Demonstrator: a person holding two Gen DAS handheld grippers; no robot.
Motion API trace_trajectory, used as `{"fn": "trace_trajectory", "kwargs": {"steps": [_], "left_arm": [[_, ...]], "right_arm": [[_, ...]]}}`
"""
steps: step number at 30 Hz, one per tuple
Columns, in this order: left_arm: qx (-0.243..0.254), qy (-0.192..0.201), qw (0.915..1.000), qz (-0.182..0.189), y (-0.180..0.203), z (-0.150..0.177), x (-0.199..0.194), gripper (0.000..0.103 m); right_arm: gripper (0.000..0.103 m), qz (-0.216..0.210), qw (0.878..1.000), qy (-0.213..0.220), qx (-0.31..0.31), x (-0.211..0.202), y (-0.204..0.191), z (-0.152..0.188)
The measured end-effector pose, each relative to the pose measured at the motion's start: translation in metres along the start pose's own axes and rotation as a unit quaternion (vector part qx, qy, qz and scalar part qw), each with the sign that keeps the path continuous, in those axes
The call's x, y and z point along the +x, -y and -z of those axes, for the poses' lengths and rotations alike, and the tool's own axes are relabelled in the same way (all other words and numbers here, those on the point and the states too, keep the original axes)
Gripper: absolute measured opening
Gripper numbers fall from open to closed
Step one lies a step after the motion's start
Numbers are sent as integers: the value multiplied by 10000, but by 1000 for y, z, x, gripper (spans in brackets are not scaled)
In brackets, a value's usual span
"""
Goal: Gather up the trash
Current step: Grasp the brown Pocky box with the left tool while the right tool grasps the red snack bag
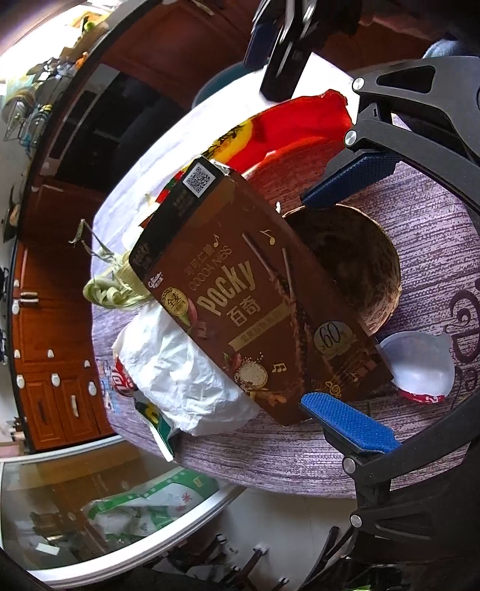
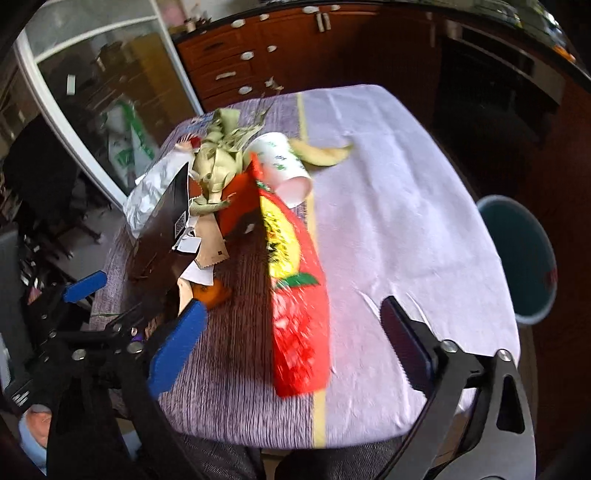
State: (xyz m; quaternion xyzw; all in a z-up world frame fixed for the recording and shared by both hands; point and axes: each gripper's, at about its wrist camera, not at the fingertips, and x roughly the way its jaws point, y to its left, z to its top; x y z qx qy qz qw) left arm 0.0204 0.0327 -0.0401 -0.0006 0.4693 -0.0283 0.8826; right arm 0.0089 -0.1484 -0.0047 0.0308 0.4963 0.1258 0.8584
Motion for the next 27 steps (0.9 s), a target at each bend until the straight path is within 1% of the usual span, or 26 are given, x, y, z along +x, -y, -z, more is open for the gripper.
{"fn": "trace_trajectory", "kwargs": {"steps": [1,2,4,5,6,7,8,9,12,13,16,20,22,27], "left_arm": [[32,-19,10000,-7,1,0,2,99],[60,-45,10000,-16,1,0,4,99],[121,-112,9999,-44,3,0,9,99],[140,-135,9998,-67,3,0,12,99],[151,-160,9997,-90,3,0,15,99],[158,-201,9996,-109,3,-1,18,99],[165,-226,9995,-114,4,-1,20,99],[176,-249,9995,-114,4,-1,21,99],[286,-273,9990,-187,11,-6,25,99],[343,-265,9988,-248,13,-7,25,99],[418,-240,9979,-423,18,-14,29,99],[545,-155,9966,-598,23,-18,27,99],[683,-138,9947,-754,25,-18,28,99],[689,-285,9935,-858,8,-5,28,99]], "right_arm": [[78,-16,10000,-58,2,6,0,-2],[76,-29,9999,-162,23,14,1,-4],[66,-62,9995,-292,65,25,4,-5],[64,-114,9992,-361,101,29,5,-3],[57,-156,9989,-415,129,33,7,-3],[45,-240,9984,-475,174,37,8,-2],[36,-314,9980,-514,211,39,10,-1],[22,-396,9974,-544,258,40,12,0],[9,-486,9968,-519,362,39,19,4],[8,-567,9961,-528,432,39,23,6],[7,-673,9948,-551,525,38,29,11],[7,-750,9937,-597,578,43,32,13],[7,-779,9932,-604,623,43,35,15],[7,-794,9927,-600,685,44,42,18]]}}
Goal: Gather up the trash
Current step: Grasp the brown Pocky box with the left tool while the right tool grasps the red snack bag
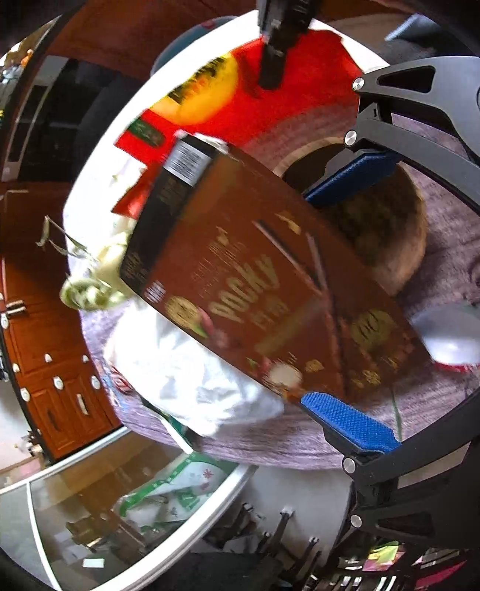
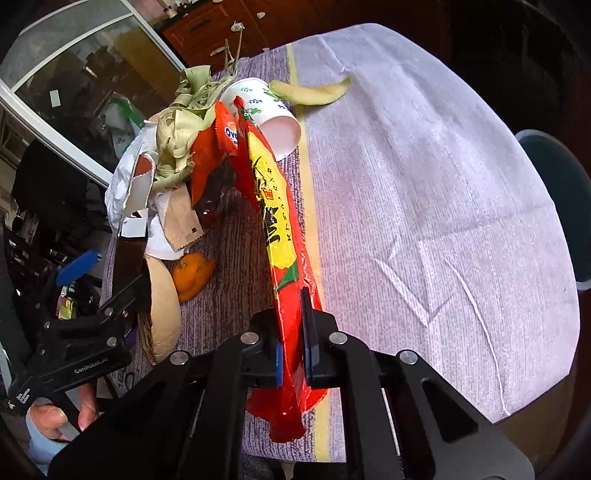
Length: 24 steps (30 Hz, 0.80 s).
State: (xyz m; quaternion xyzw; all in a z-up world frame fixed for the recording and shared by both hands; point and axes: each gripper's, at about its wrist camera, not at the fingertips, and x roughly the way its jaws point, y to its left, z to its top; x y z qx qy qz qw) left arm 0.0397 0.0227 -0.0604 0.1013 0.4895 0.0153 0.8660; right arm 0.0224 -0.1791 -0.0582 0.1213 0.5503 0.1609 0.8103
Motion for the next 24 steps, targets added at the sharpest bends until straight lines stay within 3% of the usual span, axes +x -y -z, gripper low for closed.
{"fn": "trace_trajectory", "kwargs": {"steps": [6,8,10,11,15,24], "left_arm": [[251,48,9996,-86,-6,13,0,96],[391,103,9991,-84,-1,14,3,88],[475,126,9988,-6,5,13,5,70],[519,165,9985,-19,6,14,4,69],[776,471,9958,-101,15,16,-13,47],[508,975,9931,408,-2,10,-69,24]], "right_arm": [[7,-29,10000,-30,32,4,0,0],[7,-21,10000,-44,21,5,-1,1],[7,11,10000,-39,0,5,-2,2],[7,17,10000,-41,2,4,-2,2],[7,21,10000,-46,21,3,-1,2],[5,-96,9998,164,75,-12,1,3]]}}
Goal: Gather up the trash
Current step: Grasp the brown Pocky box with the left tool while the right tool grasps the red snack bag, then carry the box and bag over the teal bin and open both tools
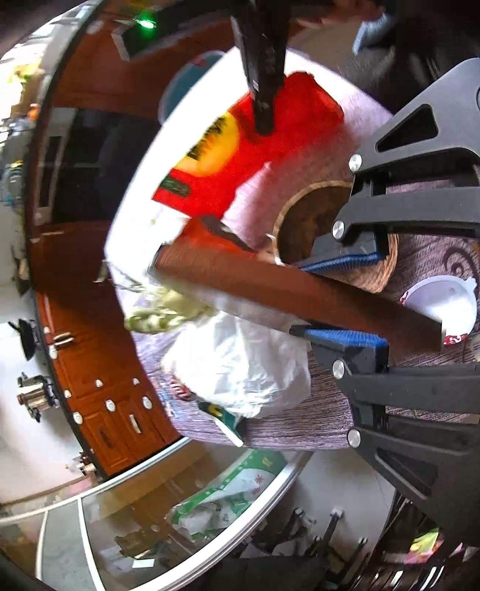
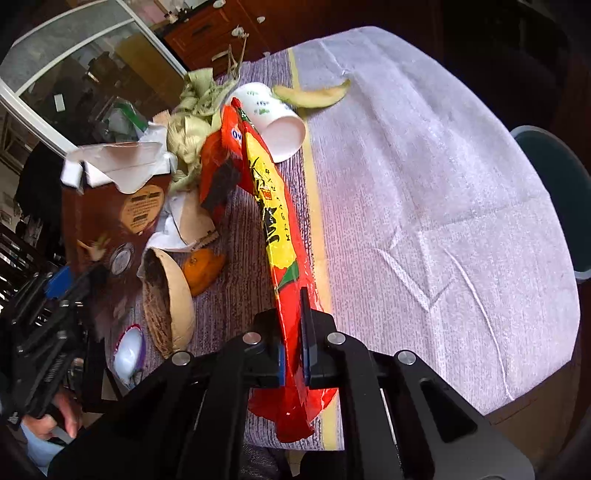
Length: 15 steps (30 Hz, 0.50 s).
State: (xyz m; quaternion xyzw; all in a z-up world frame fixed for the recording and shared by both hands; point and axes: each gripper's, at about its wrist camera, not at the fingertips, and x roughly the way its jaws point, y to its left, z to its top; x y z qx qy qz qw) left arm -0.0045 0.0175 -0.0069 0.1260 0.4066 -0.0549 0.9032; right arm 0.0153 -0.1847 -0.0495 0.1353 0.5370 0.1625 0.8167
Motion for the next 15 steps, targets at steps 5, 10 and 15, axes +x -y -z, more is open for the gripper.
{"fn": "trace_trajectory", "kwargs": {"steps": [5,10,15], "left_arm": [[-508,262,9967,583,-13,-19,-28,23],[-828,393,9899,1086,-16,-40,-40,23],[-593,652,9857,1434,19,-75,-48,24]], "right_arm": [[5,-147,9996,205,112,-18,9,-3],[5,-223,9985,448,229,-38,21,-8],[5,-151,9953,806,524,-65,48,-16]]}}
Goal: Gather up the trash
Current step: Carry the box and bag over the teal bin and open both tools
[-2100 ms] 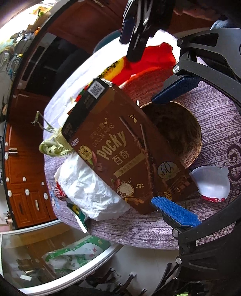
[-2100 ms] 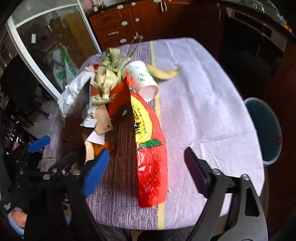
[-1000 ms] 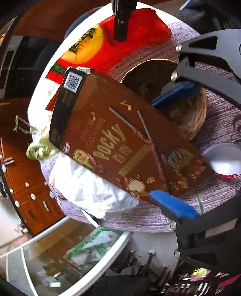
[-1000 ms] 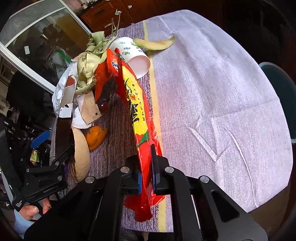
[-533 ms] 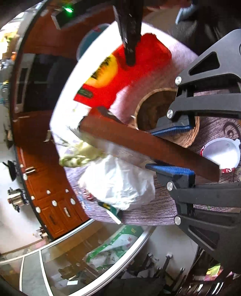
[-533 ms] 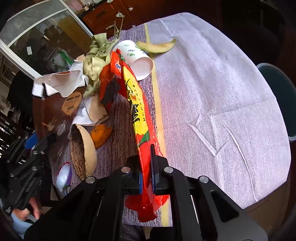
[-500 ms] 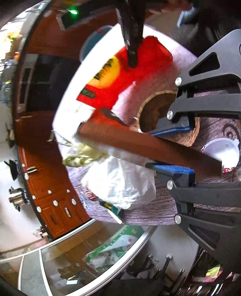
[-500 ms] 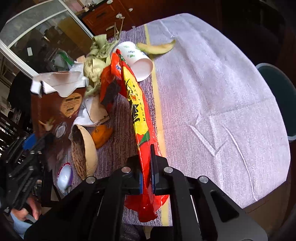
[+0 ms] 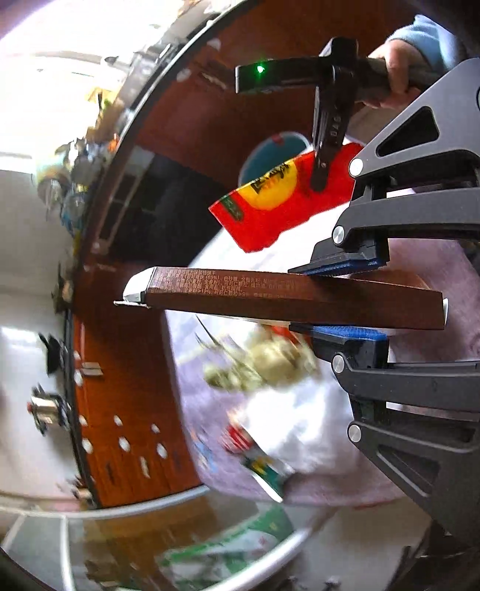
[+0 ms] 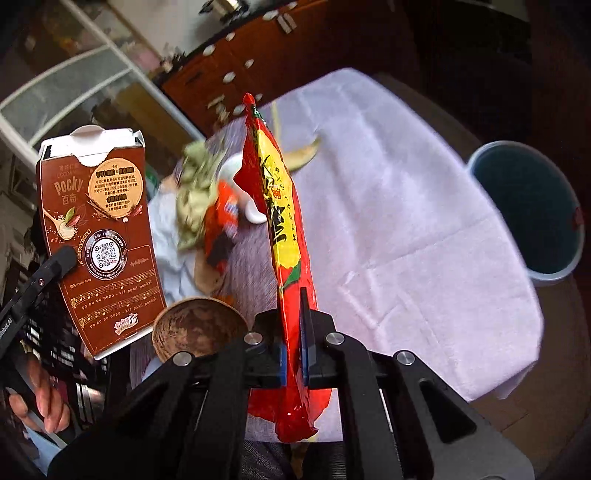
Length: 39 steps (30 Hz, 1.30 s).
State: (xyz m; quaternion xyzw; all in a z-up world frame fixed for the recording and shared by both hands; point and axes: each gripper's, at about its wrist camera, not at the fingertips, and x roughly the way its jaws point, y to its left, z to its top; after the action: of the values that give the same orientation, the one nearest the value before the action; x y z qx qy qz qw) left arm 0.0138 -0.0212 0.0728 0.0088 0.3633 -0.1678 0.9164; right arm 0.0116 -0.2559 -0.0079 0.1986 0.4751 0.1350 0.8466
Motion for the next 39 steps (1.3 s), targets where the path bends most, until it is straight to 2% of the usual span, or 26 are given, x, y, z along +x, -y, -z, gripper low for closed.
{"fn": "trace_trajectory", "kwargs": {"steps": [4,7,11,15,19,23,27,33,35,39], "left_arm": [[387,109,9988,275,42,-30,21,24],[524,56,9983,240,55,-42,41,24],[496,-198,9985,156,53,-46,69,24],[450,-201,9988,75,42,-47,73,24],[419,-278,9986,181,44,-52,79,24],[542,-488,9958,559,63,-59,96,24],[617,-543,9914,1017,97,-69,119,24],[753,-515,9812,1701,176,-90,171,24],[896,-524,9781,1806,203,-91,189,24],[934,-902,9693,2088,246,-83,237,24]], "right_arm": [[5,240,9986,346,314,-28,38,-14],[5,344,9977,368,452,-33,56,-15],[5,309,9978,190,556,-19,68,-11],[5,218,9977,1,636,-3,71,-13],[5,172,9976,-8,669,0,71,-11],[5,272,9961,119,833,-10,85,-21],[5,549,9911,369,1154,-33,119,-29],[5,1088,9754,795,1745,-71,185,-32],[5,1203,9716,802,1872,-75,202,-31],[5,1368,9668,626,2064,-69,229,-25]]}}
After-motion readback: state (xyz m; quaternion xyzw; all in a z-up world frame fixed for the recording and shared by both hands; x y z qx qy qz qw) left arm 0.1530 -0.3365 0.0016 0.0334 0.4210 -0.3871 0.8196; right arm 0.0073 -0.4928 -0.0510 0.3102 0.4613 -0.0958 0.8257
